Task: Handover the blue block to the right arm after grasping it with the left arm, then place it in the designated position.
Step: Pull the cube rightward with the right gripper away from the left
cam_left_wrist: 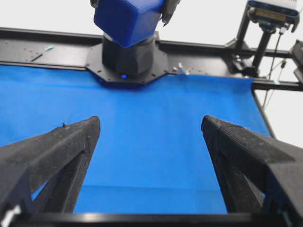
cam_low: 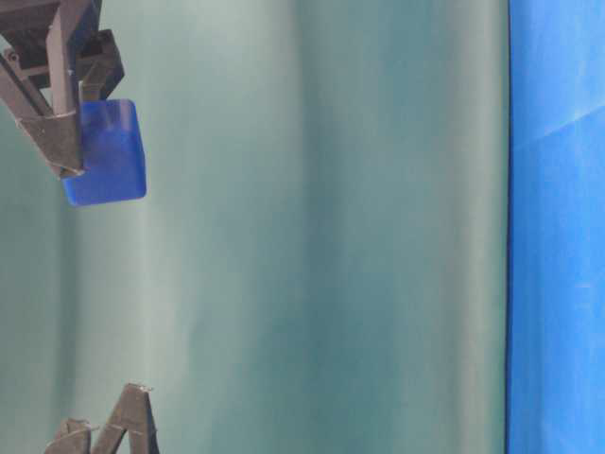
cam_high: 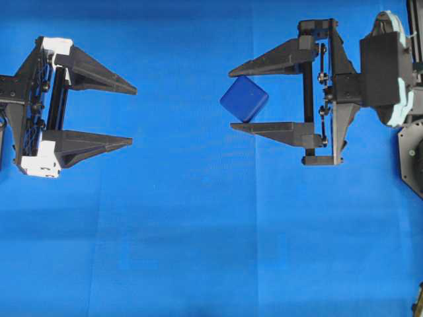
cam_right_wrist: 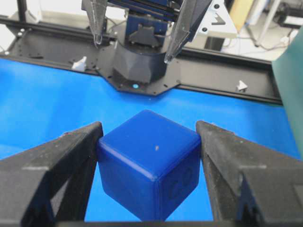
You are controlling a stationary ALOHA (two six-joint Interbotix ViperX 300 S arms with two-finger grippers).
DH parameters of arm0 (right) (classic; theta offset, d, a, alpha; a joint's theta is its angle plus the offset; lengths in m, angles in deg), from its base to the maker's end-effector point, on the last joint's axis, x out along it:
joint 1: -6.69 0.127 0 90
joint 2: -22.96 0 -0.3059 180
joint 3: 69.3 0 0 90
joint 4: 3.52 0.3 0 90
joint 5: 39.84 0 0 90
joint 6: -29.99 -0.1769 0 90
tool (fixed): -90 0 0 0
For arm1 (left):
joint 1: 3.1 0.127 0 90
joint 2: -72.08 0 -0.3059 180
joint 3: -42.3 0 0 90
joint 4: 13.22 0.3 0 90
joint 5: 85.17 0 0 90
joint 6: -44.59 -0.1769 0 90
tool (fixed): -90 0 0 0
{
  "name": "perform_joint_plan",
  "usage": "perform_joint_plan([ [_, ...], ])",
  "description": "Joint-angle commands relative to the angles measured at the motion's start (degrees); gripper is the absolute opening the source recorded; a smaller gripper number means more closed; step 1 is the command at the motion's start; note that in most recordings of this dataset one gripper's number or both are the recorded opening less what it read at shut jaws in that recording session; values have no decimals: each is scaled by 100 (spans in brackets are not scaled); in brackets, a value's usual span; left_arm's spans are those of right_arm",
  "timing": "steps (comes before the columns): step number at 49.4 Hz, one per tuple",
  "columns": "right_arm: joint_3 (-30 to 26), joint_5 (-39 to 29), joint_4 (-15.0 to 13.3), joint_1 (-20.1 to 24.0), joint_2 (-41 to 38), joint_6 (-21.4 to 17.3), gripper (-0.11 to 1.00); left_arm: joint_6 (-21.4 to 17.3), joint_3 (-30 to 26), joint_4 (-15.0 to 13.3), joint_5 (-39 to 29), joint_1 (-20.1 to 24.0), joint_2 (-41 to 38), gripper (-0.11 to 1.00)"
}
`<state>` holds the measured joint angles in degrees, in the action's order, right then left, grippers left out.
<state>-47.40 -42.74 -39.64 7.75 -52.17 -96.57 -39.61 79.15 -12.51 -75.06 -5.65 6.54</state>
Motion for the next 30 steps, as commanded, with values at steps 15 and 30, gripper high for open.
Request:
perform_joint_plan([
  [15,-97,26,-18,9,88,-9,56,9,-105,9,35,-18,26,93],
  [30,-97,18,-9,0,88,-9,56,9,-105,9,35,-53,18,93],
])
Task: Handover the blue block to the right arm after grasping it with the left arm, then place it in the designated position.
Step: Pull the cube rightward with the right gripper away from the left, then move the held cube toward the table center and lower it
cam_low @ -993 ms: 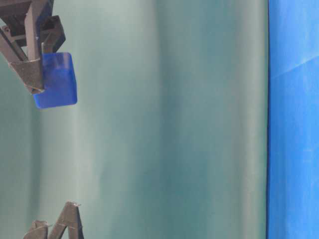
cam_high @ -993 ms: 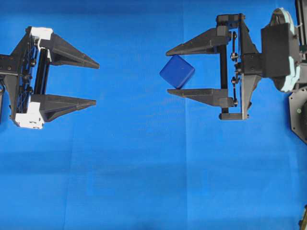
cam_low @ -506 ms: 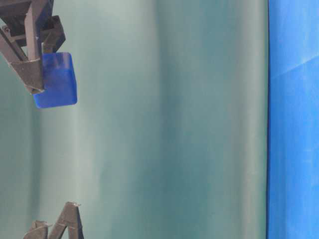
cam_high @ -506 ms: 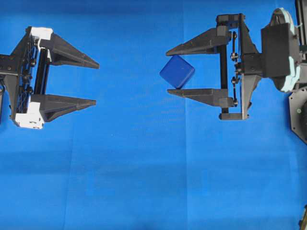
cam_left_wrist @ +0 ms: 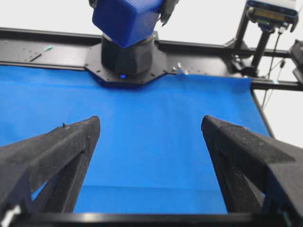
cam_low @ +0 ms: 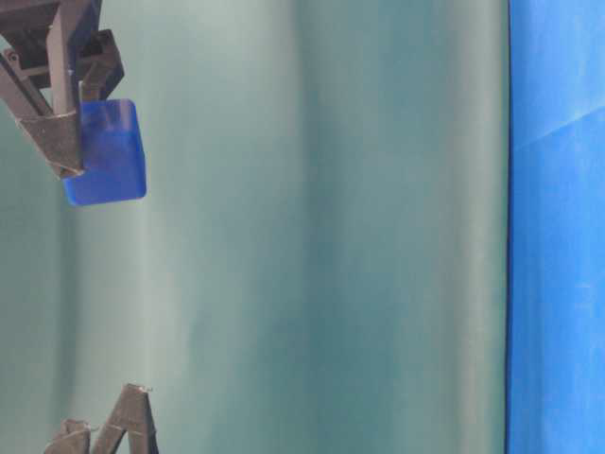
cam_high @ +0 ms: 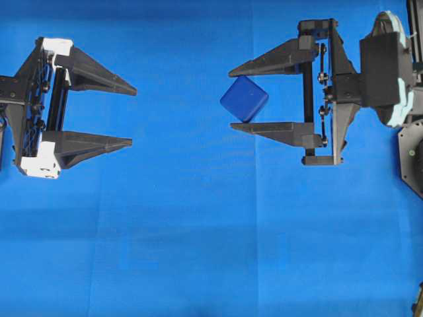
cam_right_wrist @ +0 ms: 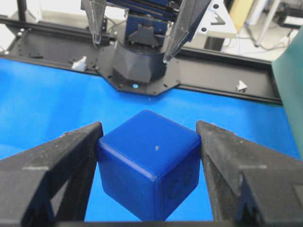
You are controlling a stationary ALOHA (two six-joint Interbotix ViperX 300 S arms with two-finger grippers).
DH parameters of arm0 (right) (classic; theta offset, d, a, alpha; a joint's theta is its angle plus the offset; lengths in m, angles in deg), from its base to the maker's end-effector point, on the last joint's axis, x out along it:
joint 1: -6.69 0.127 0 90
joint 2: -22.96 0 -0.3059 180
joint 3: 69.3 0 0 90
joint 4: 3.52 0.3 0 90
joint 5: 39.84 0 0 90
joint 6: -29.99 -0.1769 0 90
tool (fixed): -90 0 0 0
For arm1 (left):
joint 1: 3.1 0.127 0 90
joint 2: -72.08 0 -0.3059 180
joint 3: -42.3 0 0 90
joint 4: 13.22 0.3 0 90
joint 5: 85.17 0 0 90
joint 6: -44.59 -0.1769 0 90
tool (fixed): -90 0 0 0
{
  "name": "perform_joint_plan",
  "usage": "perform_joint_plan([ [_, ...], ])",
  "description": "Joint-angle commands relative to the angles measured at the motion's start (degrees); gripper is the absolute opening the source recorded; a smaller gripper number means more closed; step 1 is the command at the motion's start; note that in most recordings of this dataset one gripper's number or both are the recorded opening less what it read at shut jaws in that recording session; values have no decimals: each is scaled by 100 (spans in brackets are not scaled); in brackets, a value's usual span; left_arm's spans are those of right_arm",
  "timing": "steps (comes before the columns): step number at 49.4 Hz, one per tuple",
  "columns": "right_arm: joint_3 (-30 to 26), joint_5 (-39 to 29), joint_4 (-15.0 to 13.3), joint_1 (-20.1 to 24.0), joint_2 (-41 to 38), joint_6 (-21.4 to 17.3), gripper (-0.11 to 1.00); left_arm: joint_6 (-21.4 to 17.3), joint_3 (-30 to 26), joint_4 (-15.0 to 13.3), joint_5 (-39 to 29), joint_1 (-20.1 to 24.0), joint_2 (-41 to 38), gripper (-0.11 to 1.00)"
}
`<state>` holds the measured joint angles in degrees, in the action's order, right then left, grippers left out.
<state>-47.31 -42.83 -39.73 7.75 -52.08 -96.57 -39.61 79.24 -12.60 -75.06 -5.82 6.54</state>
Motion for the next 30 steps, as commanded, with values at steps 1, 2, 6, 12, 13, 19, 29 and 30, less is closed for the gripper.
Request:
perform_joint_plan([
  [1,-105,35,-9,9,79,-9,56,9,-114,18,44,-35,26,93],
  [2,-105,35,0,0,79,-9,56,9,-114,18,44,-35,26,93],
  [6,-105,35,-9,9,79,-9,56,9,-114,18,44,-44,18,93],
  [12,-105,35,-9,9,79,-18,56,9,-114,18,44,-35,26,93],
  [13,-97,26,0,9,79,-18,56,9,-114,18,44,-35,18,93],
  [19,-97,-35,26,18,70,-44,56,9,-114,18,44,-35,26,93],
  [29,-141,-782,70,246,0,-123,56,9,-114,18,44,-35,18,93],
  [30,-141,-879,88,281,-18,-132,56,9,-114,18,44,-35,26,93],
])
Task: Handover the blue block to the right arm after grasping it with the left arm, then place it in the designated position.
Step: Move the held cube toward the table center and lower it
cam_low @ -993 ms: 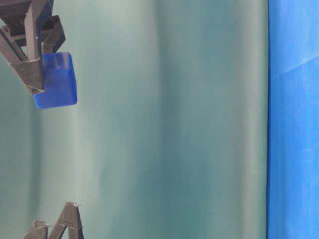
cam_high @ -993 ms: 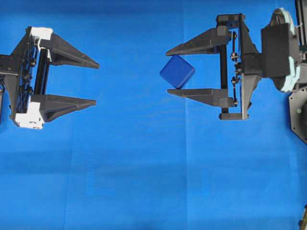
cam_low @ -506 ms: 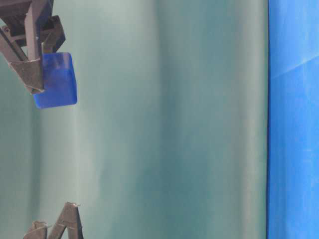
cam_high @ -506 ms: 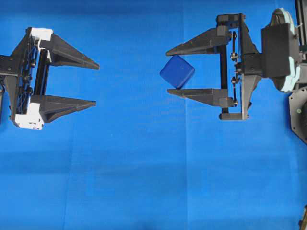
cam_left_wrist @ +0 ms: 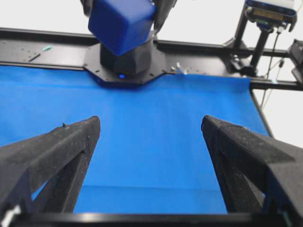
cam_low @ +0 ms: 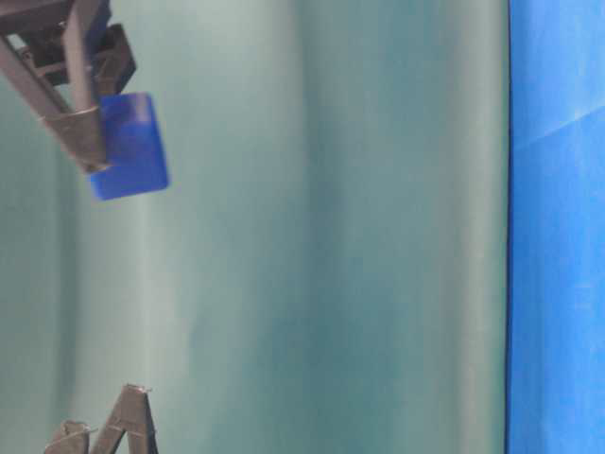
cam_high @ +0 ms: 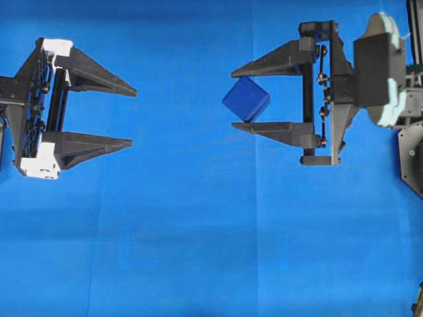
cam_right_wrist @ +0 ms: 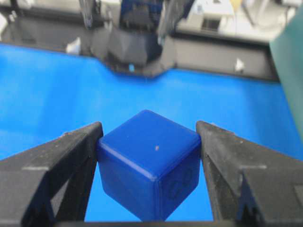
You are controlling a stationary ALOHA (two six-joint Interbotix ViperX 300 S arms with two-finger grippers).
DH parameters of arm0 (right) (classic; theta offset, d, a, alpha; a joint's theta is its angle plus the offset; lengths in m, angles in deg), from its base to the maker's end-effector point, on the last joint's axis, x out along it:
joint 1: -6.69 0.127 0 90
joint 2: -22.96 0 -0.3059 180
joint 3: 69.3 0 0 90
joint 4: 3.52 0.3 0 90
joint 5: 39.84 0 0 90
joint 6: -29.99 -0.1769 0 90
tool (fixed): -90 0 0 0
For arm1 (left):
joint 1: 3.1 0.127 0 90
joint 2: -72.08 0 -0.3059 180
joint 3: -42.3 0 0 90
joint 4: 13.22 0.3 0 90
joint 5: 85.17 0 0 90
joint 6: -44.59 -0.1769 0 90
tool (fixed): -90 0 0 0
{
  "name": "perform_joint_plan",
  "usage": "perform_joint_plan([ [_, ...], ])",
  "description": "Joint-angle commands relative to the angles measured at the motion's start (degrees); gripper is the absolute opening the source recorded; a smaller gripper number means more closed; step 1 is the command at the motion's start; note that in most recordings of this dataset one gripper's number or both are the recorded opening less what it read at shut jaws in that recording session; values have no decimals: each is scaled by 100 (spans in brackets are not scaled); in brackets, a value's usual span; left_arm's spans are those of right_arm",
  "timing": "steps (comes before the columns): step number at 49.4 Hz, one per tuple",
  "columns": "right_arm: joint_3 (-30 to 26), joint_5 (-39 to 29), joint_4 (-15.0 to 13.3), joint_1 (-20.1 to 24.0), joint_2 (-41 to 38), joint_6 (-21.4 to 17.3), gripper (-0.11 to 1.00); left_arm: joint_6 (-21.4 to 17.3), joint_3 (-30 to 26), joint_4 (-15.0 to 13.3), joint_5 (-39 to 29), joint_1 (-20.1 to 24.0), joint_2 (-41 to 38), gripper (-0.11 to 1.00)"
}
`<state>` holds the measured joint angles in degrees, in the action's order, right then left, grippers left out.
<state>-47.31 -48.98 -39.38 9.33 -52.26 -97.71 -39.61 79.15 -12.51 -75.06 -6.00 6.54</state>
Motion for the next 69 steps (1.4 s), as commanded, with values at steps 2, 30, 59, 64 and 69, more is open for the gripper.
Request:
perform_joint_plan([
  [2,-149,-466,79,176,-18,-35,56,9,-105,9,44,-18,26,93],
  [30,-176,-1573,475,439,-79,-53,56,9,-105,9,53,-26,26,93],
  [59,-176,-1556,475,439,-229,-70,56,9,-105,9,53,-26,26,93],
  [64,-176,-1512,475,439,-387,-70,56,9,-105,9,53,-26,26,93],
  [69,-141,-1318,475,439,-571,-70,56,9,-105,9,53,-26,26,93],
])
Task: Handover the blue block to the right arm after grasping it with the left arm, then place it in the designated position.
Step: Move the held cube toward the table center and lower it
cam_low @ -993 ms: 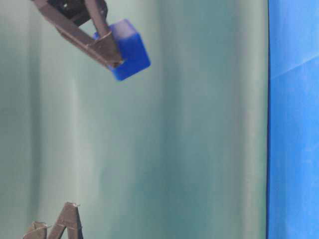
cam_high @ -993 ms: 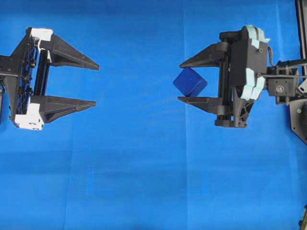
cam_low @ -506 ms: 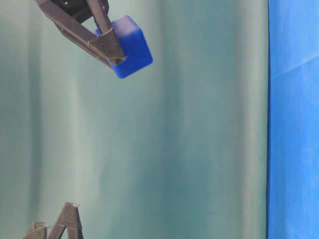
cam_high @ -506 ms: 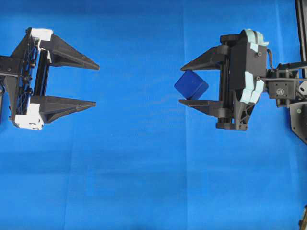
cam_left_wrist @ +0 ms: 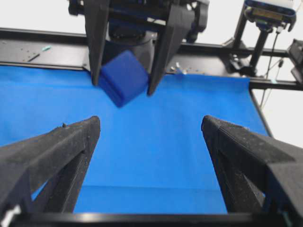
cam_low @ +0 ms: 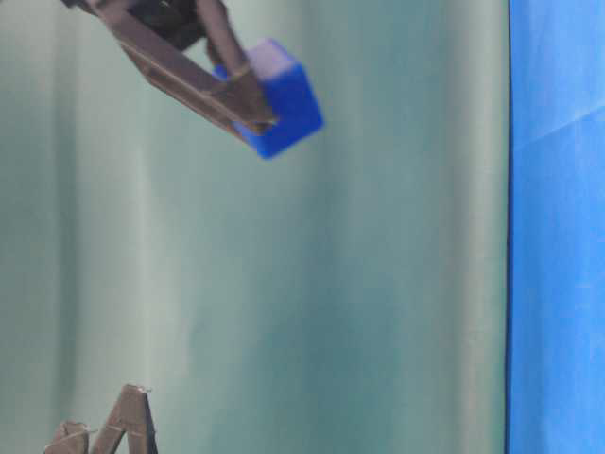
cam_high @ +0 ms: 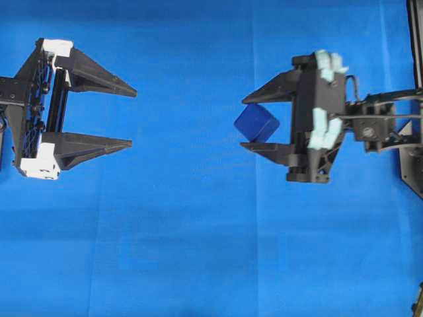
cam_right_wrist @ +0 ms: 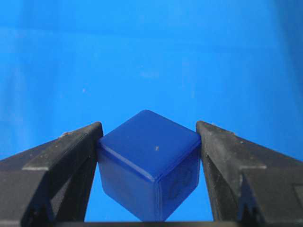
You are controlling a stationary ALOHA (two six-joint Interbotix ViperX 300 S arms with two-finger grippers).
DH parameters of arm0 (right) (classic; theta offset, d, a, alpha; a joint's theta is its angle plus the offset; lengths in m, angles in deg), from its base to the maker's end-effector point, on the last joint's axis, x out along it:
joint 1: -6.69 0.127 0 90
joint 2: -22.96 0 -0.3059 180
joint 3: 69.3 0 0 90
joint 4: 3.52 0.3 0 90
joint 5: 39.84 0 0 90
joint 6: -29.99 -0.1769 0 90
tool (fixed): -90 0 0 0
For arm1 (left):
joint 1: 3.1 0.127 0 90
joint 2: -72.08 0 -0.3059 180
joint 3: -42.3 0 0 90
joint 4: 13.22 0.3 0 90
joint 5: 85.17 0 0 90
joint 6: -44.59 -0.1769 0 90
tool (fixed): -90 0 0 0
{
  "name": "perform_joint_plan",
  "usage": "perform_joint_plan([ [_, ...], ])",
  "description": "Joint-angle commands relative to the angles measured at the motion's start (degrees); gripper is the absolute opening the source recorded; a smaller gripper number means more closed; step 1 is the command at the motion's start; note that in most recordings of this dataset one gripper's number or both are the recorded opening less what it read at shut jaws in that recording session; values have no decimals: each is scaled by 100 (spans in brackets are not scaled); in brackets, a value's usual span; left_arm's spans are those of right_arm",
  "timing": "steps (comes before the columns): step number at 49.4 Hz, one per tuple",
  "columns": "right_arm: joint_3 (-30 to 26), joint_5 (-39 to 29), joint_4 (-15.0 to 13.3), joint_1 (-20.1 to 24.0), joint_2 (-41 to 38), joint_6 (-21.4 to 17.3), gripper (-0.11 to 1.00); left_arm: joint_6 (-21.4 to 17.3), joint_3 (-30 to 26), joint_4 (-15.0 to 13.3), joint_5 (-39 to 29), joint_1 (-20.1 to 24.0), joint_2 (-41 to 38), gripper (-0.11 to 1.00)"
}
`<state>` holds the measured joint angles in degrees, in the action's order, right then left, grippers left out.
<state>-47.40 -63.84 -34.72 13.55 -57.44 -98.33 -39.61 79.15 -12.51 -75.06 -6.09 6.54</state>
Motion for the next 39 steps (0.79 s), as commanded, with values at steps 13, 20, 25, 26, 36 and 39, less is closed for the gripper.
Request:
perform_joint_plan([
  [13,-62,1002,9,-123,-826,-9,56,9,-105,9,62,-18,18,93],
  [20,-62,1406,9,-325,-1327,-18,56,9,-105,9,62,-18,18,93],
  [25,-79,1758,9,-431,-1723,-18,56,9,-105,9,62,-26,9,93],
  [26,-88,1828,9,-448,-1793,-18,56,9,-105,9,62,-18,0,93],
  [36,-185,2347,26,-545,-2461,-18,56,9,-114,9,62,-18,-9,93],
  [39,-229,2461,35,-554,-2593,-18,56,9,-114,9,70,-18,-9,93],
])
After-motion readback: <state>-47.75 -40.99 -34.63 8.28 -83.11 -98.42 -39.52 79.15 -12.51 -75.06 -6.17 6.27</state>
